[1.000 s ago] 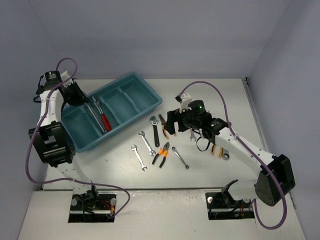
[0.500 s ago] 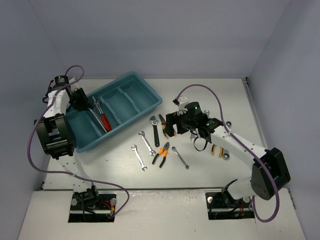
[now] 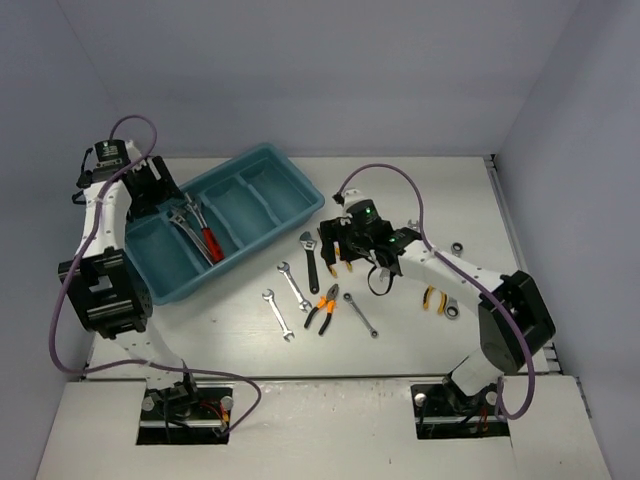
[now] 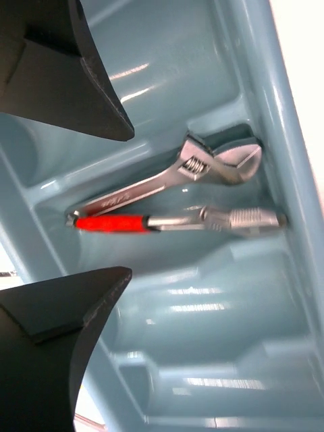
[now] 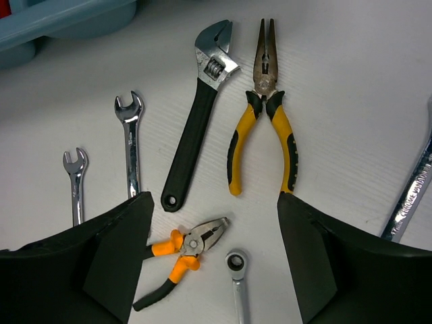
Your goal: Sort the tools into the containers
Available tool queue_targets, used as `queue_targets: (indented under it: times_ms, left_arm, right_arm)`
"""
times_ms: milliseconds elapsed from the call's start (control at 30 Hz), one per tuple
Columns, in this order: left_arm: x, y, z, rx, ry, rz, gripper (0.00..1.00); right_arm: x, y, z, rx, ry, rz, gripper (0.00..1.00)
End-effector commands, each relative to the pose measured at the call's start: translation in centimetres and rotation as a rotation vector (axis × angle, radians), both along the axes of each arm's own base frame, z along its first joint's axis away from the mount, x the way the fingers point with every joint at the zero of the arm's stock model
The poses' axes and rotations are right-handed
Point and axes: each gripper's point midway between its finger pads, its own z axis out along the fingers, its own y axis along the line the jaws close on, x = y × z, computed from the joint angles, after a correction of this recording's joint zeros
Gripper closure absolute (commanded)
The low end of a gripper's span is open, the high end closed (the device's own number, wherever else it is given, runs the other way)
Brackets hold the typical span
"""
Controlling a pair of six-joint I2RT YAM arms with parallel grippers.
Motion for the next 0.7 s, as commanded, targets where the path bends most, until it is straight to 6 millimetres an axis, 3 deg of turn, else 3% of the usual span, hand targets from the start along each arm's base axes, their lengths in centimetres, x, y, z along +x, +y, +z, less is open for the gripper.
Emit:
queue_targets:
  times_ms: [0,133,200,233,300,467,667]
  left_arm:
    - [-1.4,-2.6,7.6,0.064,-0.179,0.021,0.27]
    - [-3.9,-5.7,9.1,0.093,-0.212,0.009,0.26]
    - [-5.2,-7.4,8.3,0.096,-0.197,-0.02,0.26]
    - [-5.7,-7.4,9.0,0.105,-0.217,-0.014,0.26]
    - [-7.8,-8.8,8.5,0.108,-0.215,-0.041,0.25]
    - [-11.1,-12.8,6.9,0.101,-0.2,-0.133,0.25]
    - [-12.6,-16.2,5.1,0.126,-0.168,-0.19,0.25]
  right_arm:
    - [2.6,2.0,2.2,0.013,-0.088,-0.114,0.33]
    - [3.1,3.0,0.9,-0.034,-0.082,-0.168,0.4]
    - [3.2,3.5,-0.1,-0.062,-0.069,-0.182,0.43]
    - [3.2,3.9,0.2,-0.061,-0.081,-0.183,0.43]
    - [3.7,4.4,-0.9,-0.096,-0.081,-0.194,0.44]
    - [4.2,4.7,-2.3,-0.118,-0.067,-0.214,0.47]
    - [5.0,3.6,-5.2,-0.194,-0.047,-0.235,0.6]
